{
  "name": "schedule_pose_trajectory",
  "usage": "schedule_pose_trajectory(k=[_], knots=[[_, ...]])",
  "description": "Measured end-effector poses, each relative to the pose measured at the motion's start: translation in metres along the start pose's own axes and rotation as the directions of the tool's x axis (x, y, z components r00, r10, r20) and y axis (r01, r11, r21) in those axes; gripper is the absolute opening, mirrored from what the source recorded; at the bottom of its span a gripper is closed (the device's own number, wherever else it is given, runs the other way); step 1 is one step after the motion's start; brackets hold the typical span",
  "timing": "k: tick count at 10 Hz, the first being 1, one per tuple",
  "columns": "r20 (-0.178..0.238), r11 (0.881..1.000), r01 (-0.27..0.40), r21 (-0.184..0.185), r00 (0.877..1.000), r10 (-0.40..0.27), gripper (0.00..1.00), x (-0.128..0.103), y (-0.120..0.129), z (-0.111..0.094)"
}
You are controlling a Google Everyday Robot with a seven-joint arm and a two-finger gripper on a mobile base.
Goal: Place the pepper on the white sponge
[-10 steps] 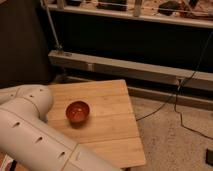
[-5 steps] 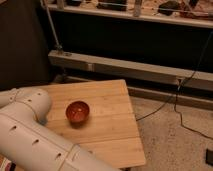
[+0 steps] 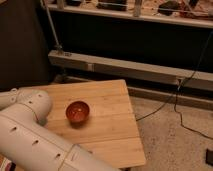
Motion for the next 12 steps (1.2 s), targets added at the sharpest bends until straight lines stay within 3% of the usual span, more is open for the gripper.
schedule_pose_trajectory(k=[2,5,6,12], knots=[[-0.003,1.0,0.004,-0.004,1.0,-0.004,0.58,-0.0007,0.0003,0.0018],[-0.003,1.0,0.009,-0.001,1.0,-0.009,0.27,-0.0022,-0.0001,0.0026],[-0.005,1.0,0.01,0.001,1.0,-0.01,0.21,-0.0023,-0.0006,0.0031],[-0.013,1.0,0.026,0.016,1.0,-0.025,0.2,-0.0005,-0.0014,-0.0028]])
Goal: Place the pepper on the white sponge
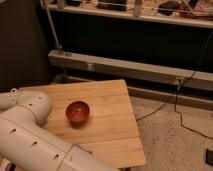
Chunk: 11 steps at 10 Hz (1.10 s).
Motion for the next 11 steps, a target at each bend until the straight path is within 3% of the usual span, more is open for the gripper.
schedule_pose_trajectory(k=[4,9,11], knots=[[0.016,0.999,0.041,0.023,0.999,-0.041,0.2,0.01,-0.009,-0.035],[0.012,0.99,0.132,0.042,0.991,-0.132,0.2,0.064,-0.027,-0.067],[0.012,0.991,0.129,0.041,0.992,-0.129,0.2,0.084,-0.046,-0.075]])
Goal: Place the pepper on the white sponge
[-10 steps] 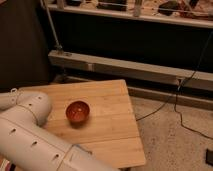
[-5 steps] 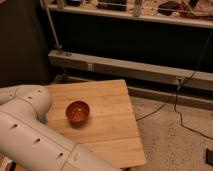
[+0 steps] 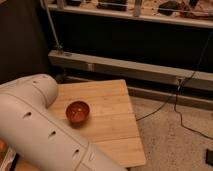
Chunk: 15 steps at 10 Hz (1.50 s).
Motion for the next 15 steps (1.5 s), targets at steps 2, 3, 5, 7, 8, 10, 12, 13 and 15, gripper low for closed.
schedule_pose_trajectory(k=[2,3,5,7,8,10,12,13,15], knots=[[0.013,1.0,-0.017,-0.004,1.0,0.017,0.2,0.021,-0.019,-0.007],[0.024,1.0,-0.025,-0.006,0.999,0.025,0.2,0.03,-0.028,-0.01],[0.041,0.999,-0.035,-0.01,0.999,0.035,0.2,0.049,-0.042,-0.016],[0.053,0.999,-0.036,-0.01,0.998,0.036,0.2,0.068,-0.051,-0.021],[0.057,0.999,-0.041,-0.009,0.997,0.042,0.2,0.076,-0.056,-0.021],[0.047,0.999,-0.039,0.01,0.998,0.039,0.2,0.087,-0.065,-0.014],[0.047,0.999,-0.035,0.008,0.998,0.034,0.2,0.089,-0.063,-0.015],[0.047,0.999,-0.035,0.009,0.998,0.035,0.2,0.089,-0.063,-0.014],[0.047,0.999,-0.035,0.008,0.998,0.035,0.2,0.089,-0.063,-0.014]])
